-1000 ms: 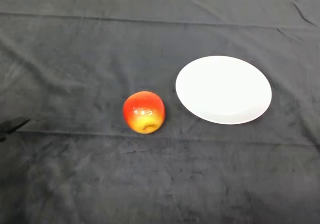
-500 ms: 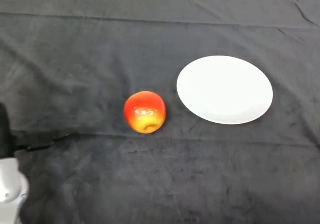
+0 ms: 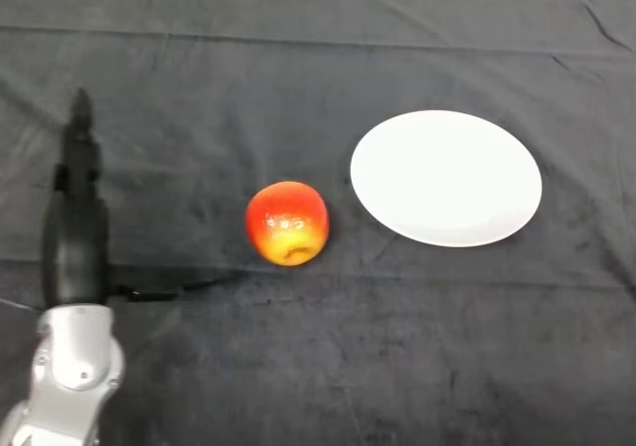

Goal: Move the apple to the plate

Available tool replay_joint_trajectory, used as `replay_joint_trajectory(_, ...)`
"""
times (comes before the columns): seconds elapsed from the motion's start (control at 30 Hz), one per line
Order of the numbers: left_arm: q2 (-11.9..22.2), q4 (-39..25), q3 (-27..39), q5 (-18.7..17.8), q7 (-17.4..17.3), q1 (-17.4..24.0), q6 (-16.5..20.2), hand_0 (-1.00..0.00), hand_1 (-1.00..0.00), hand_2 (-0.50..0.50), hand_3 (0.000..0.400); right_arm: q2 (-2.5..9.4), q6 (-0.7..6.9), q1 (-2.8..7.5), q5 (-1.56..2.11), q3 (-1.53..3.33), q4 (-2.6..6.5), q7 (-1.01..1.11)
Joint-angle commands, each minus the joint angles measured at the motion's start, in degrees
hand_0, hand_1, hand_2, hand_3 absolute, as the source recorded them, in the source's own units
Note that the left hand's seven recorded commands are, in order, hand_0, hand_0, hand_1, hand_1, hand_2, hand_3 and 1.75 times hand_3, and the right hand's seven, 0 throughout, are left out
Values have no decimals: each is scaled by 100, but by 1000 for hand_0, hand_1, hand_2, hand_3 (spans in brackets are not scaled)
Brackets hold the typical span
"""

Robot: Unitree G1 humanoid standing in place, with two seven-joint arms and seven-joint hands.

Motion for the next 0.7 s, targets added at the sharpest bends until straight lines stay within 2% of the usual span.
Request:
replay_joint_trajectory(0.03, -36, 252, -144, 10, 72, -316, 66, 0, 0, 0, 0, -53, 32, -104, -19, -64, -29, -58)
replay_joint_trajectory(0.7, -419, 1972, -1362, -487, 103, -1340, -272, 0, 0, 0, 0, -63, 38, -110, -7, -66, -12, -56)
